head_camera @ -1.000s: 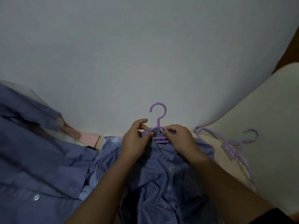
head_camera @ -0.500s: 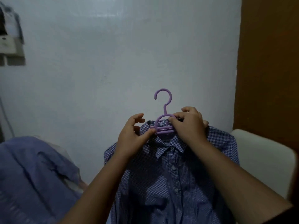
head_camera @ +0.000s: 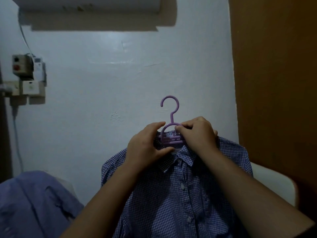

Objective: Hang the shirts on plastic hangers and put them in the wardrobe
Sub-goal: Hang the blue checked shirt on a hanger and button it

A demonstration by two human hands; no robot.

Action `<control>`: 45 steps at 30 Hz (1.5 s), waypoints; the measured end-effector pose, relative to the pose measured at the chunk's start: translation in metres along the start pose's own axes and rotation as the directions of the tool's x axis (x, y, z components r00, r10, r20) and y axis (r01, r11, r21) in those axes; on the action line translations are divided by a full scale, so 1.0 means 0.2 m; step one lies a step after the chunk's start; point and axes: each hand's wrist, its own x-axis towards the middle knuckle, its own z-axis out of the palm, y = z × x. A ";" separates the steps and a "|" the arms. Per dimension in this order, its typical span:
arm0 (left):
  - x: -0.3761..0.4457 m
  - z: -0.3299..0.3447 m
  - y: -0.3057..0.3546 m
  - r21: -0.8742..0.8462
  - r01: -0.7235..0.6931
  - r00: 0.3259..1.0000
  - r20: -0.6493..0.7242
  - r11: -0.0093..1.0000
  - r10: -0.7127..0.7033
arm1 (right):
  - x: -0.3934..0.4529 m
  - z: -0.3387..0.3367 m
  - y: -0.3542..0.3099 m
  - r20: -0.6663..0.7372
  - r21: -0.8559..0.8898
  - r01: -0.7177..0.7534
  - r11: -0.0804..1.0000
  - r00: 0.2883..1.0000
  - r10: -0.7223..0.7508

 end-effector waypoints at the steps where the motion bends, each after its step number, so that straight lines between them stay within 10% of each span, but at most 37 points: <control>1: 0.00 0.00 0.01 0.009 -0.002 1.000 0.004 1.000 0.002 | 0.00 -0.01 0.00 0.001 0.009 -0.005 1.000 1.000 0.005; 15: 0.01 -0.04 -0.06 -0.051 0.109 0.994 -0.013 0.993 -0.110 | 0.00 -0.13 0.03 0.088 0.070 0.012 0.997 0.996 -0.018; 20: 0.03 -0.06 -0.08 -0.091 0.130 0.991 -0.018 0.987 -0.132 | -0.03 -0.11 0.03 -0.185 0.339 0.111 0.934 0.982 -0.050; 23: 0.05 -0.09 -0.11 -0.048 0.120 0.992 -0.031 0.992 -0.121 | -0.05 -0.12 0.04 -0.055 0.423 0.217 0.880 0.975 -0.214; 29: 0.03 -0.19 -0.19 -0.002 0.128 0.989 -0.073 0.992 -0.127 | 0.03 -0.16 0.17 0.193 0.001 0.177 0.984 0.966 -0.174; 45: -0.16 -0.62 -0.35 0.411 -0.117 0.992 0.084 0.904 0.091 | 0.10 0.00 0.08 0.093 0.265 0.139 0.954 0.981 -0.169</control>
